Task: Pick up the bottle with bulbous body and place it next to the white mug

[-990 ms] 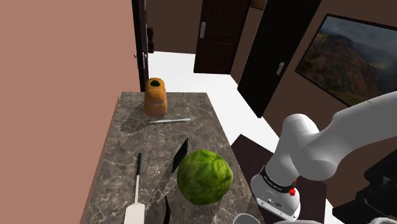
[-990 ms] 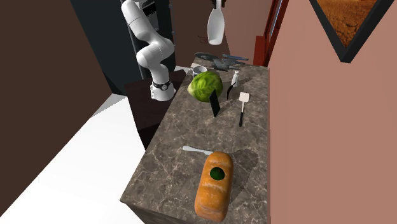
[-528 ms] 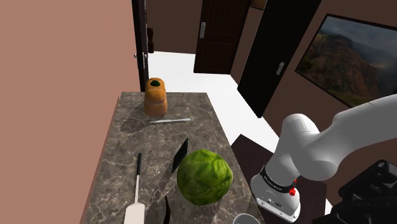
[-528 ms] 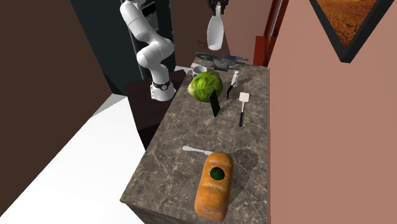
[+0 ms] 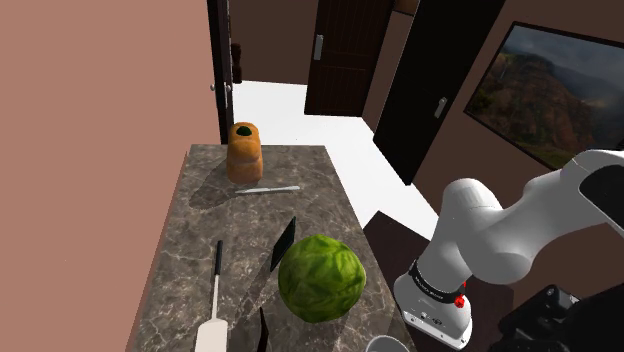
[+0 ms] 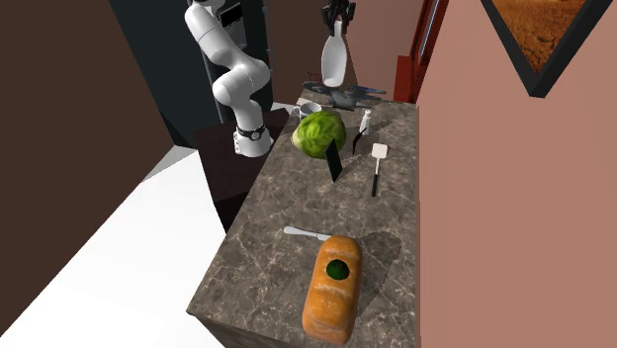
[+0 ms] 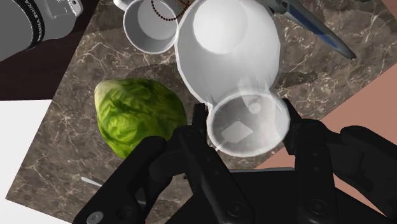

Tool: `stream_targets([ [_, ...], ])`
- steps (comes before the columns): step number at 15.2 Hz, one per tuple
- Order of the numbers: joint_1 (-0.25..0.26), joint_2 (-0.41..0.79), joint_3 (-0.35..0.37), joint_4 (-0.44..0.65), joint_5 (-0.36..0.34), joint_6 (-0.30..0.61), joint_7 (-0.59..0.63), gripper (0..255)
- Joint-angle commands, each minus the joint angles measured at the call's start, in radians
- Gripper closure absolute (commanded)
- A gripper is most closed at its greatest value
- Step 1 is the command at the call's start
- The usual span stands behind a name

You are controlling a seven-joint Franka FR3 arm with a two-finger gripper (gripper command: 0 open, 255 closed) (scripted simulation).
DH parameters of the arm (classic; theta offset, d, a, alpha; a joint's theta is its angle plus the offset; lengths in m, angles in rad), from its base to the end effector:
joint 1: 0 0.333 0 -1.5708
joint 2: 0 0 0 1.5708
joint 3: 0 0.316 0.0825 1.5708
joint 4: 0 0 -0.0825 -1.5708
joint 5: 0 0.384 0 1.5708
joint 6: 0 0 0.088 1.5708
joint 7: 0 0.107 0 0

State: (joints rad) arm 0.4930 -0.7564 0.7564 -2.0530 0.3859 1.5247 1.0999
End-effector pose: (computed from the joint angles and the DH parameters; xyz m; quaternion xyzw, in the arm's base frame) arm -0.0133 0.4066 0.6156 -0.9979 -0.0214 -0.0610 0.0035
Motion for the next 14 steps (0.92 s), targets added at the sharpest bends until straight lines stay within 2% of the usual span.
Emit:
stream_targets([
  [1,0.004,-0.008,0.006,-0.031,0.007,0.024,-0.003,255],
  [14,0.031,-0.046,0.061,-0.213,0.061,0.176,-0.012,255],
])
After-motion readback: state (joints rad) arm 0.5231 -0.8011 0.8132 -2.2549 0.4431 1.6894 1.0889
